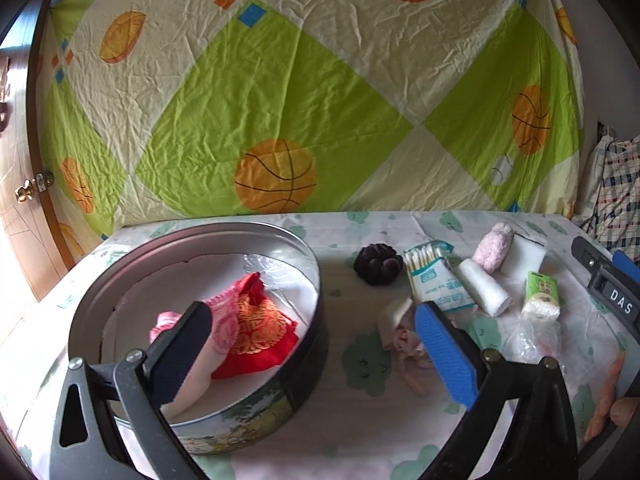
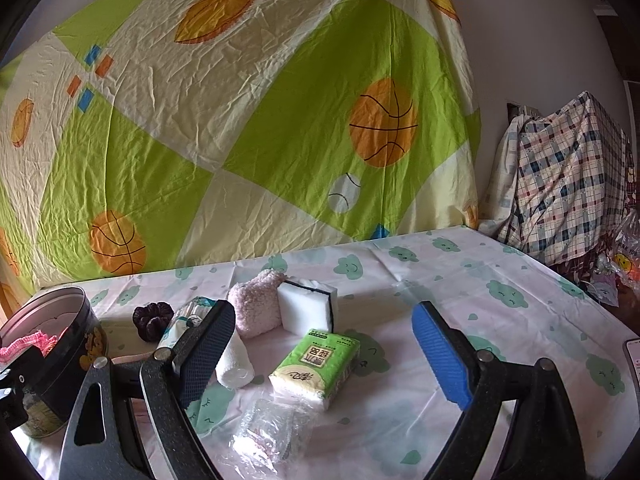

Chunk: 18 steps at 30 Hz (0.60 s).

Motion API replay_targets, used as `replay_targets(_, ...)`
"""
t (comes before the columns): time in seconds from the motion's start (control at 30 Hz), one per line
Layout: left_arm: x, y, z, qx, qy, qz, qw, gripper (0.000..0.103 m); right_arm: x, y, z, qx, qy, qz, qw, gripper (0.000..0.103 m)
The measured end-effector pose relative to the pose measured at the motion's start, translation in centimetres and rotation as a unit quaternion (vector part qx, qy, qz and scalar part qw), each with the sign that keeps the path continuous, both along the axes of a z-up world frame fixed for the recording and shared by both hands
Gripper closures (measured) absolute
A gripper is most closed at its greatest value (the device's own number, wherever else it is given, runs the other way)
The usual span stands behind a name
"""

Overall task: Organize soft objects
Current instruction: 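Grasp the beige cloth on the table with the left gripper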

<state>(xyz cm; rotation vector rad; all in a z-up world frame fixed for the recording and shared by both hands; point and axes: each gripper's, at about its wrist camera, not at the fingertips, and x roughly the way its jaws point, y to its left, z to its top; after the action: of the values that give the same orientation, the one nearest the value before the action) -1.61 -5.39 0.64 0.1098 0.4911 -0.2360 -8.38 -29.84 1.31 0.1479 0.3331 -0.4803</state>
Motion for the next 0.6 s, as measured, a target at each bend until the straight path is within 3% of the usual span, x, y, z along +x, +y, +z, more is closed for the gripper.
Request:
replay_targets(0.33,1.1,-6.6,-2.3,0.042,0.051,-0.065,0.9957,0.000,-0.6,-3.6,-0.6,0.052,0.013,-0.015,0.998,0.011)
replay_targets(0.6,4.0,-9.9,-4.4,0.073,0.121,-0.067,0.9877,0.000,-0.7,-4.0,-0.4,0.051,0.011,-0.016,0.999,0.011)
